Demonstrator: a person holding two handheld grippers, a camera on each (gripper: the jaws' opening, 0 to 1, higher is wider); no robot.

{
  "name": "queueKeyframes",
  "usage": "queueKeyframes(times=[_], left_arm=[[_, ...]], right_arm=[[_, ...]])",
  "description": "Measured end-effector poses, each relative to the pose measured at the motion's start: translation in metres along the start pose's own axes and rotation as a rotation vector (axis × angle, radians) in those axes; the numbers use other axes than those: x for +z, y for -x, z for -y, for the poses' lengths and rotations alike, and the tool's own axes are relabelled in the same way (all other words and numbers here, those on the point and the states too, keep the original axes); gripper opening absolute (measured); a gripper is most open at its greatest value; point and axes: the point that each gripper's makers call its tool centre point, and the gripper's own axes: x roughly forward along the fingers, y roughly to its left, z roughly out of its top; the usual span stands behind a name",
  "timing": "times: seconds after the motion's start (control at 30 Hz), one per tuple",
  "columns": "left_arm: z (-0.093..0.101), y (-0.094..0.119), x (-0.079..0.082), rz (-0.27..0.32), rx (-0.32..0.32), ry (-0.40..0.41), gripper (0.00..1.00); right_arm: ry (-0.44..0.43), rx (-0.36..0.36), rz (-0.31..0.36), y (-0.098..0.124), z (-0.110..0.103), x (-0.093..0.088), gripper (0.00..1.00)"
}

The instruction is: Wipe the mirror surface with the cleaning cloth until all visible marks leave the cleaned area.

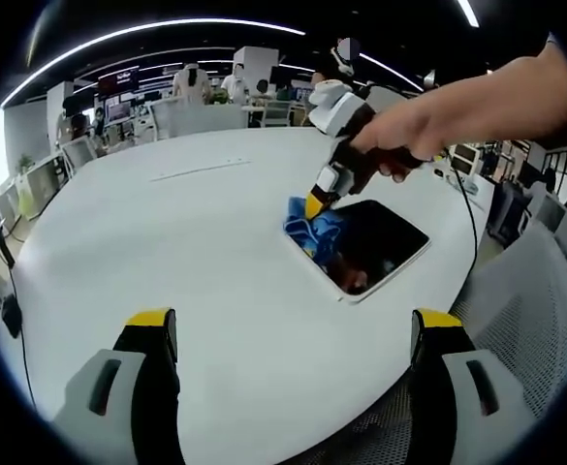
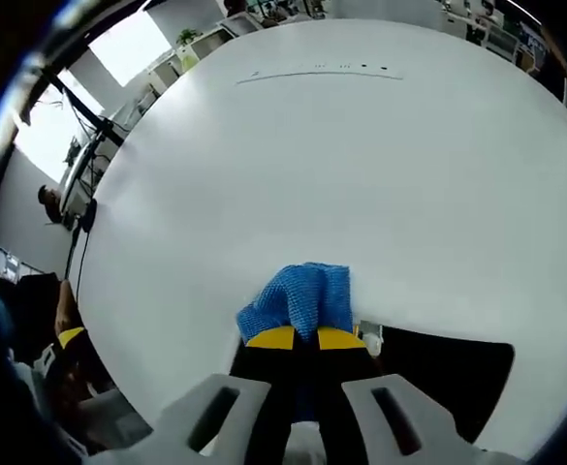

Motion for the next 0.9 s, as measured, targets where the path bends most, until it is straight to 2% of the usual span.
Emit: queueKeyframes(times=[0.67,0.9], left_arm=[[0.001,-0.001,0.000,-0.001,0.000,-0.012,0.99],[0.001,-0.001,0.000,0.000,-0.001,-0.016,0.99]], right_arm=[[0.016,0.003,-0.016,0.007,-0.006,-0.023,0.00],[0.031,0.001,-0.013,0.007,-0.006,-0.025,0.00]])
